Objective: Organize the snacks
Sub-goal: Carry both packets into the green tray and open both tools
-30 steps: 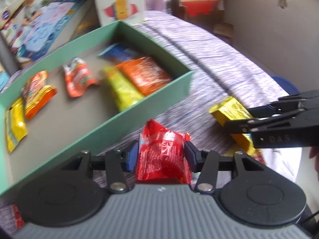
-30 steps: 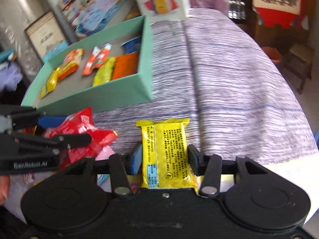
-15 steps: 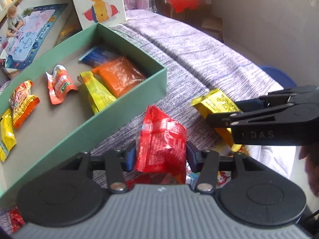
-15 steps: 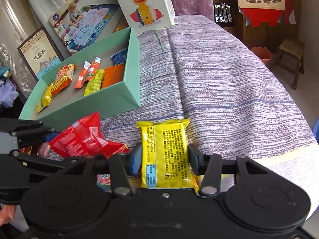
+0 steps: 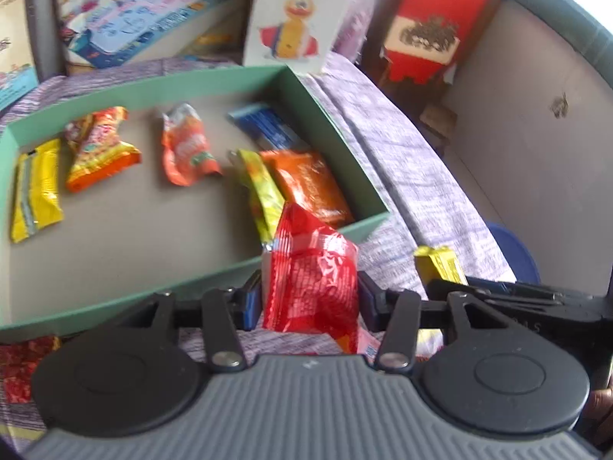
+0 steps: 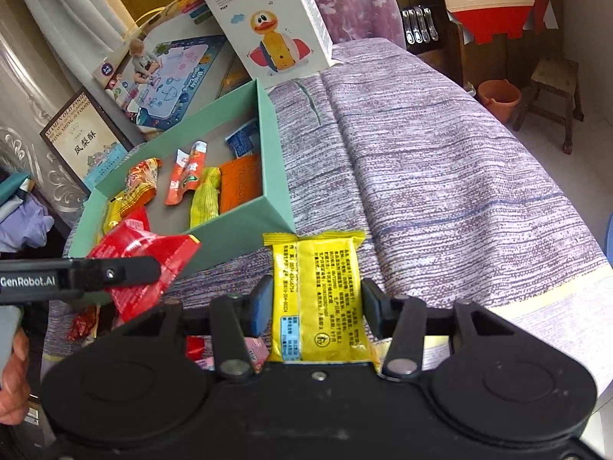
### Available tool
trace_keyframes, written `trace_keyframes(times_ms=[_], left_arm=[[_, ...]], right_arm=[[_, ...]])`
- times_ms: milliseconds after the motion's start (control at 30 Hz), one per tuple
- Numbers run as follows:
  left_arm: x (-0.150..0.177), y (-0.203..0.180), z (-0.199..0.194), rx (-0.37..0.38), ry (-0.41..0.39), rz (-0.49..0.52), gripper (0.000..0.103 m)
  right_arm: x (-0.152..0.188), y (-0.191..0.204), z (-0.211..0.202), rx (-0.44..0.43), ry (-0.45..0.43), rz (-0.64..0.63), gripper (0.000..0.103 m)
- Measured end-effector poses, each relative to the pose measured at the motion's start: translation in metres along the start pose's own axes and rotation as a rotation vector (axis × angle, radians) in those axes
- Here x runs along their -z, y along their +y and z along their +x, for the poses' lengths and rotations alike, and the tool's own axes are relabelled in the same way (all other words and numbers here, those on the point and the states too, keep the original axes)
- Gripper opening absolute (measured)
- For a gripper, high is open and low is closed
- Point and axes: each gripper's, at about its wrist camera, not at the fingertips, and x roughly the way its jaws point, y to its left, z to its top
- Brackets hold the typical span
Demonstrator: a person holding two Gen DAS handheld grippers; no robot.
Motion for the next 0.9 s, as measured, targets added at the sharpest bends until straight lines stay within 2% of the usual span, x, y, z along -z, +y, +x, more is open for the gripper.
trace_keyframes(times_ms=[167,333,533,667,733,833,900], left_arm=[[-0.003,0.030,-0.009,0.045,0.020,-0.127,0.048],[0.004,0.031,-0.001,0.046,0.048,-0.116,0.049],[0.030,0.016,0.019,-0.046,0.063,0.021,0.049],[0.044,0.011,0.023,-0.059,0.066,0.098,0.050],[0.048,0.002,0.019,-0.073,0.037,0.163,0.065],[0.051,-0.009,0.010,-0.113,-0.021,0.253,0.080],[0.050,-0.011,0.008,-0.122,-0.031,0.269,0.080]], right_arm=[[-0.006,0.011,0.001,-0.023,0.017,0.011,0.047],[-0.004,0.022,0.010,-0.002,0.046,-0.019,0.047],[0.007,0.018,0.015,0.025,0.076,-0.023,0.047],[0.013,0.011,0.016,0.032,0.085,-0.017,0.047],[0.013,0.009,0.017,0.032,0.087,-0.014,0.047],[0.014,0.006,0.017,0.024,0.084,-0.007,0.047],[0.014,0.005,0.017,0.018,0.080,-0.007,0.047]])
